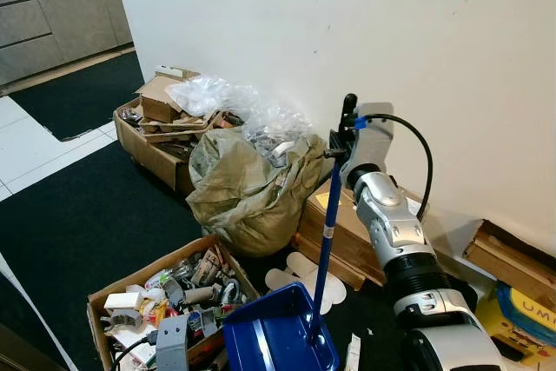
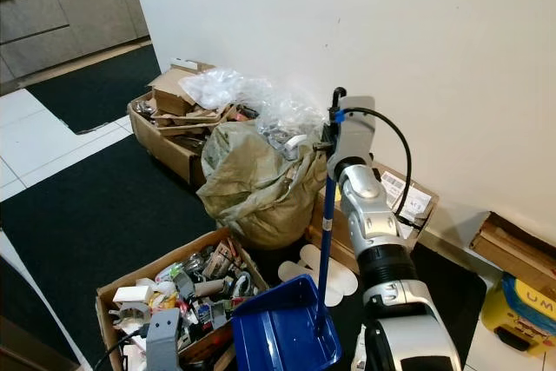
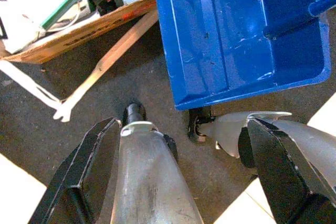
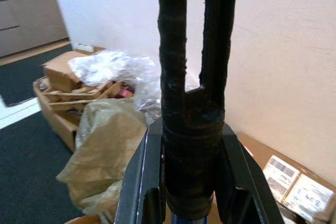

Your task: Sweep floor

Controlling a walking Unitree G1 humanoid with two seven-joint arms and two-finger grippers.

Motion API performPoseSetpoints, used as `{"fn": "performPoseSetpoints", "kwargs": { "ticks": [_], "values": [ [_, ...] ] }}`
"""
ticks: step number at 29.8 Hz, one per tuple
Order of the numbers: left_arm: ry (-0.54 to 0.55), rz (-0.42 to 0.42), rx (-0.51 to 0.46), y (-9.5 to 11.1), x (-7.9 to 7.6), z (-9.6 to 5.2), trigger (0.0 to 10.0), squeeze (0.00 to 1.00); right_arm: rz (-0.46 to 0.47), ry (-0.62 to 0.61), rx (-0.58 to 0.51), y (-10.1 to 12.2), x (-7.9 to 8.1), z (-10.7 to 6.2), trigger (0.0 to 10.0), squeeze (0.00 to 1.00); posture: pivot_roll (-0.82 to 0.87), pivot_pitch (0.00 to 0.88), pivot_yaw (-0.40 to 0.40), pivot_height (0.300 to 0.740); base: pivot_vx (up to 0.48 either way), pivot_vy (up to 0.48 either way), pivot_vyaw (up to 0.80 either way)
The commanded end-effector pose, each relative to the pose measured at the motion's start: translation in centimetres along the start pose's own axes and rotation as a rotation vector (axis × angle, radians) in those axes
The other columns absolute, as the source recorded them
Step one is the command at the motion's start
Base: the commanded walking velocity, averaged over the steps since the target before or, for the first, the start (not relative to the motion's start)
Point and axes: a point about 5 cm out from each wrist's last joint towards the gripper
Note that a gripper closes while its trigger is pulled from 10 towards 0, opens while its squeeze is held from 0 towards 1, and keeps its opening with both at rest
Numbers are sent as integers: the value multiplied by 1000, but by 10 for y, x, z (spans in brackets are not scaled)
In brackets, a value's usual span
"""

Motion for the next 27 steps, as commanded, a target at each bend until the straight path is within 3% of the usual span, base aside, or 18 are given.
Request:
{"fn": "performPoseSetpoints", "kwargs": {
  "ticks": [1, 4, 14, 15, 21, 22, 27],
  "values": [
    [-2, 10, 12, -4, -1, 0, 10000, 0, -8, -16, -3, 2, -4, 1, 10000, 0, -39, 0, -23, 740, 0, 0, 0],
    [-10, 13, -4, -4, -3, 0, 10000, 0, 12, -51, -40, -1, -17, -4, 10000, 0, -57, 0, -46, 740, 0, 0, 0],
    [-10, -10, -11, -6, -6, 0, 10000, 0, 68, -10, -79, -1, -12, -7, 10000, 0, -82, 0, -56, 740, 0, 0, 0],
    [-9, -21, -11, -6, -7, 0, 10000, 0, 114, 14, -106, 2, -7, -7, 10000, 0, -84, 0, -55, 740, 0, 0, 0],
    [-1, -30, -19, -6, -7, 0, 10000, 0, 165, 19, -131, 5, -5, -6, 10000, 0, -82, 0, -57, 740, 0, 0, 0],
    [8, -41, -34, -5, -7, 0, 10000, 0, 203, -7, -159, 8, -7, -6, 10000, 0, -89, 0, -55, 740, 0, 0, 0],
    [26, -65, -71, 0, -5, 0, 10000, 0, 203, -121, -186, 9, -20, -6, 10000, 0, -75, 0, -49, 740, 0, 0, 0]
  ]
}}
Point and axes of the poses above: a point about 5 cm out from each wrist's last joint towards the gripper, its own z axis pointing out of the wrist towards the gripper, its own y axis along the axis of the wrist's last joint, x = y × z, and after that the axes turned 4 degrees about -z, right-handed
